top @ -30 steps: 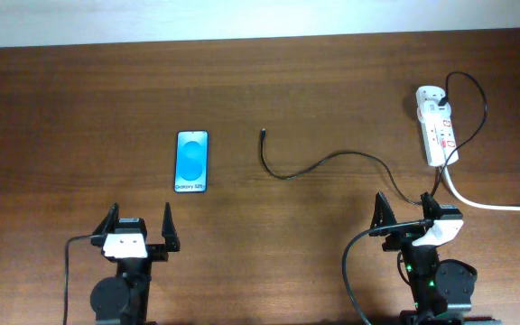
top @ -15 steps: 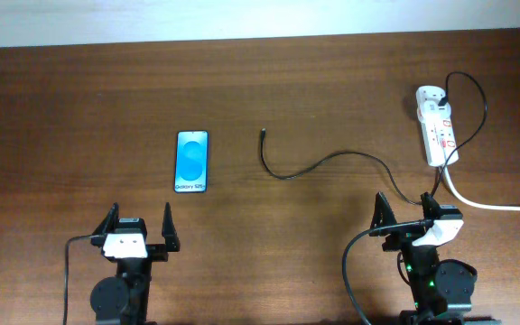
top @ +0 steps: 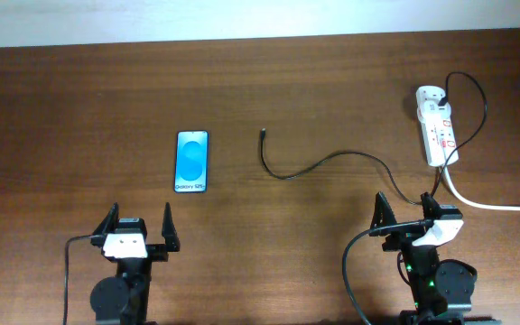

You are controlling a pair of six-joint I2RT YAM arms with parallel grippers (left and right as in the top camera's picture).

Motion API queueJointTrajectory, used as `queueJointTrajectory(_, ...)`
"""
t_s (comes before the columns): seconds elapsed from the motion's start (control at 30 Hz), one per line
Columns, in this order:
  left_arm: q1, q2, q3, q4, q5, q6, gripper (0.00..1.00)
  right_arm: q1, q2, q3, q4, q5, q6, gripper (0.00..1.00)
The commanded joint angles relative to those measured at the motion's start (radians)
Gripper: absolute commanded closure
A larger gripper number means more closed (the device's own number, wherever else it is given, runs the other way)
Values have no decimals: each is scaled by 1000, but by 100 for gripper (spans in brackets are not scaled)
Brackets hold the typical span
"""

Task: Plug charger to phone and switch on socket
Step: 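Move the left gripper forward over the Galaxy S25+ phone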

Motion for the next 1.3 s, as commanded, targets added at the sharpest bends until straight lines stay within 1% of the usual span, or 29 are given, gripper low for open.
queueJointTrajectory(0.0, -2, -8, 3, 5, -3, 15, 1, -6, -8, -7, 2, -17, 8, 2)
queueJointTrajectory(0.47, -2, 39, 26, 13, -4, 15, 1, -6, -8, -7, 2, -17, 8, 2)
queueJointTrajectory(0.73, -2, 74, 80, 25, -4, 15, 1, -6, -8, -7, 2, -17, 8, 2)
queueJointTrajectory(0.9, -2, 173, 158, 25, -3, 15, 1, -6, -8, -7, 2, -17, 8, 2)
queueJointTrajectory(0.97, -2, 227, 202, 29, 26, 14, 1, -6, -8, -7, 2, -17, 8, 2)
queueJointTrajectory(1.13, -2, 406, 368, 27, 66, 15, 1, -6, -8, -7, 2, -17, 8, 2)
queueJointTrajectory(1.27, -2, 563, 505, -9, 122, 15, 1, -6, -8, -7, 2, -17, 8, 2)
